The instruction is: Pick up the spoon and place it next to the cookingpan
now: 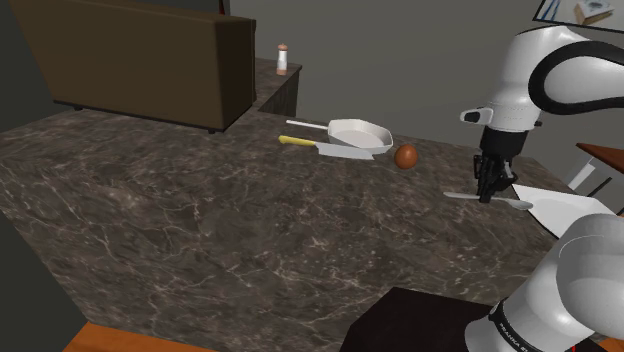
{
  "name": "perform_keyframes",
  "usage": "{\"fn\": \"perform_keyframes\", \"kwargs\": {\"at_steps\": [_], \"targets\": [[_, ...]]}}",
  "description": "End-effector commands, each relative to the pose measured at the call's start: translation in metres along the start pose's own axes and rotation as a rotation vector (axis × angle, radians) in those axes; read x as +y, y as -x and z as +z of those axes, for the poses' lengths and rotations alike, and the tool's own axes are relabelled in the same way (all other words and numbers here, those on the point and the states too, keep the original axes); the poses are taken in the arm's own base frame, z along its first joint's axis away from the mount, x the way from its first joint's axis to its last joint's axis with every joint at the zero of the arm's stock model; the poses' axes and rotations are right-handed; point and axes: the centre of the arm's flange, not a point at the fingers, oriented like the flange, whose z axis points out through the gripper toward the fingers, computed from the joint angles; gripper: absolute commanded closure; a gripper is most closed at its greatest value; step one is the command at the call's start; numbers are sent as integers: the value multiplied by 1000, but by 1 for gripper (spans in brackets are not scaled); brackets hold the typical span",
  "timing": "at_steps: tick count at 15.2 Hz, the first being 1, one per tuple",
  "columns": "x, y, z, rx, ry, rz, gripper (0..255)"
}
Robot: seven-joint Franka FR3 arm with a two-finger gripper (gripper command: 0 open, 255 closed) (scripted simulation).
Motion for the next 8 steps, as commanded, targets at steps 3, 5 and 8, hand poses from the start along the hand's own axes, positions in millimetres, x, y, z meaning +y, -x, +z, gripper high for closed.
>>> {"fn": "perform_keyframes", "kwargs": {"at_steps": [3,5,8], "targets": [[-5,3,-21,0,0,0,255],[-6,5,-31,0,0,0,255],[18,-2,-39,0,0,0,255]]}}
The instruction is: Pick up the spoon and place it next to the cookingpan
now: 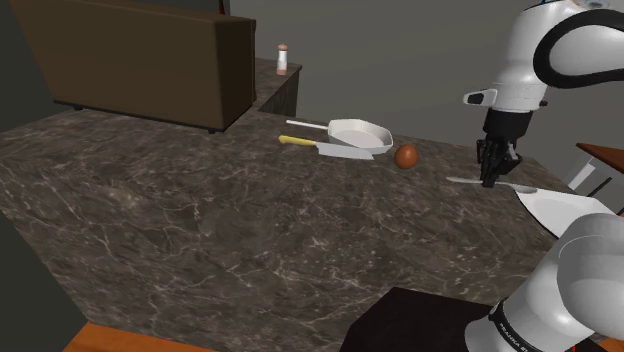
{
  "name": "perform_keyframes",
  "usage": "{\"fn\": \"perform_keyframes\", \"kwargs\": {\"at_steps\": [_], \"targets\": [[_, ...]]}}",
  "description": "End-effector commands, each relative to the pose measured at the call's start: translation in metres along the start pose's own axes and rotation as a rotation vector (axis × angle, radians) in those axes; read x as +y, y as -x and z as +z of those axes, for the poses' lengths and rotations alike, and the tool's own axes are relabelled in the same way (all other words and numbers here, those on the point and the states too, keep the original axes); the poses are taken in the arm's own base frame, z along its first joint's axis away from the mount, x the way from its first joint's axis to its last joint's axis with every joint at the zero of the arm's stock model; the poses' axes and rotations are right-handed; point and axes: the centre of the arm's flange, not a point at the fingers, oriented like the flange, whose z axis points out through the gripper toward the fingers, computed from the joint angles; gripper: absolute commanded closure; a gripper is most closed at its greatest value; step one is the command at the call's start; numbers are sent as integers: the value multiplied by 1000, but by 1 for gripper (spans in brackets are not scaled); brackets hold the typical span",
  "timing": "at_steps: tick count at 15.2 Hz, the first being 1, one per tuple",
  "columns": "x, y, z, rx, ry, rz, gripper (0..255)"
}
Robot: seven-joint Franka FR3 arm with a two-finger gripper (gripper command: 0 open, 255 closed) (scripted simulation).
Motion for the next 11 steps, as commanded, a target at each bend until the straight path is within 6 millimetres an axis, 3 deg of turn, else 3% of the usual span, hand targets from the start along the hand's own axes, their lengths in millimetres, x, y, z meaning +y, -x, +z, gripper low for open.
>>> {"fn": "perform_keyframes", "kwargs": {"at_steps": [1,11], "targets": [[23,-6,-4,-1,0,0,255],[148,-41,-29,-1,0,0,255]]}}
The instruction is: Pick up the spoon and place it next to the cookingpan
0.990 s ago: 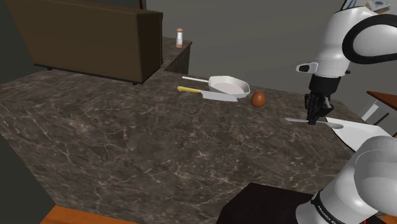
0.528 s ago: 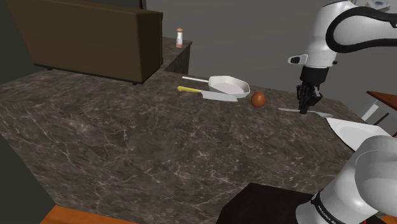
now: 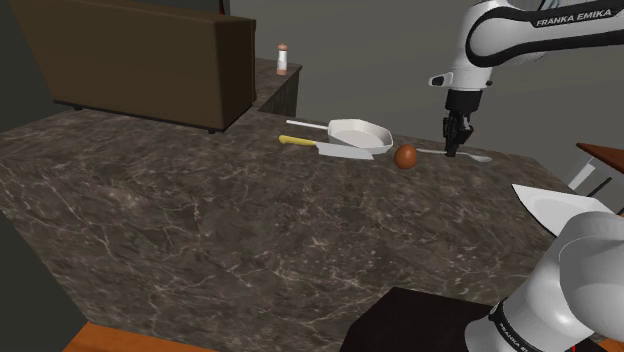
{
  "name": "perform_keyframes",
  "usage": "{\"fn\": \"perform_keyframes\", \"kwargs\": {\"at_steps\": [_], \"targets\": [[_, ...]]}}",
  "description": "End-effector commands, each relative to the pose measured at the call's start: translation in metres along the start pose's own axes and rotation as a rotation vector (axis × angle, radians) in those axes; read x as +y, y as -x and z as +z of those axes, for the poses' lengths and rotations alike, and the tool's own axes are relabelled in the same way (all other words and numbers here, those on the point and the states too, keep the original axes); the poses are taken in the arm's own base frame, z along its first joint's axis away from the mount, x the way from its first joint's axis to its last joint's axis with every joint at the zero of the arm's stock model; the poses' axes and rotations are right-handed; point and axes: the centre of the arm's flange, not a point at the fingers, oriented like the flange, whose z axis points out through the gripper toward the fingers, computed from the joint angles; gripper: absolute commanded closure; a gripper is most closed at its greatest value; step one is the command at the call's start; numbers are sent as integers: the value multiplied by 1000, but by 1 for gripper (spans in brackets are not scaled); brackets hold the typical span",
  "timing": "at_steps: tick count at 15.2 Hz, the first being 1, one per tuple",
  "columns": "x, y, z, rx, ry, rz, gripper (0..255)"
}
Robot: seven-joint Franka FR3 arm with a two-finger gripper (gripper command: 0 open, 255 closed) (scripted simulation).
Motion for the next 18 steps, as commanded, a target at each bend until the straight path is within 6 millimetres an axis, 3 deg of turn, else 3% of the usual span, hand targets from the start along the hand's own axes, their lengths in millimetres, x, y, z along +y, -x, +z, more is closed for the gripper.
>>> {"fn": "perform_keyframes", "kwargs": {"at_steps": [1,8,18], "targets": [[30,-5,-4,-2,2,1,255],[120,-30,-22,-2,2,1,255],[128,-38,29,-2,2,1,255]]}}
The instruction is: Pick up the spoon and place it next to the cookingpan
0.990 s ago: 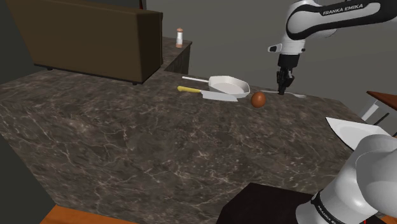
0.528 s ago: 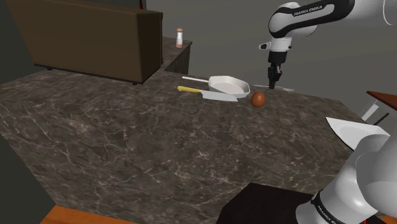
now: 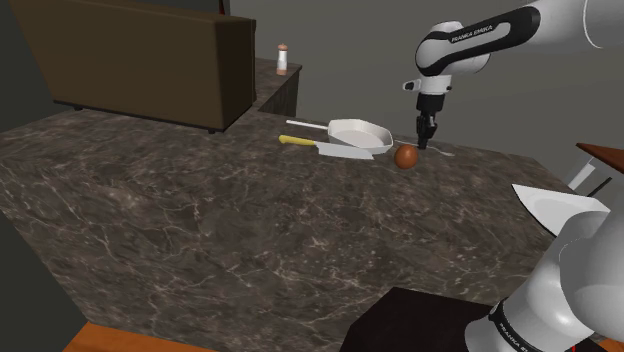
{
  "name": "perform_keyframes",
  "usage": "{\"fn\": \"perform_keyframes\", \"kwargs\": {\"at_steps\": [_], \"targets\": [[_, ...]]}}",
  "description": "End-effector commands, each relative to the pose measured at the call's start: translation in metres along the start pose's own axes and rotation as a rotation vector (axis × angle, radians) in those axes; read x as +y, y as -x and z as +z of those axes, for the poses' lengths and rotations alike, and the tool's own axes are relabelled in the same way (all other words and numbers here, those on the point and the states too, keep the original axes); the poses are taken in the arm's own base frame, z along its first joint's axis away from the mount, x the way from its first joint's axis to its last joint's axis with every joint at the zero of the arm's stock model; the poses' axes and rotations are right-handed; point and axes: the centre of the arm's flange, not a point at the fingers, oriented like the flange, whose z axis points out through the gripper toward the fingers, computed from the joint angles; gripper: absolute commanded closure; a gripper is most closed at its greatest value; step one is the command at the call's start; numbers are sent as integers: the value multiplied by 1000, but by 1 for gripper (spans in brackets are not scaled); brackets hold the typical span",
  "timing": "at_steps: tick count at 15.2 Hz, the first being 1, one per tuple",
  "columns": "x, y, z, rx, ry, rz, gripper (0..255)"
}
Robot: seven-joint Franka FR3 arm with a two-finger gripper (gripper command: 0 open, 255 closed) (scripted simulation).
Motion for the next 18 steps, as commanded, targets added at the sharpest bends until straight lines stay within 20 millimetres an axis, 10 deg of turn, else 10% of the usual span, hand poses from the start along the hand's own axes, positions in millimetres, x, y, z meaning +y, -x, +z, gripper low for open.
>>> {"fn": "perform_keyframes", "kwargs": {"at_steps": [1,9,17,18], "targets": [[1,-1,12,-1,-1,0,255],[8,-7,54,-1,-1,0,255],[8,-7,54,-1,-1,0,255],[8,-8,54,-1,-1,0,0]]}}
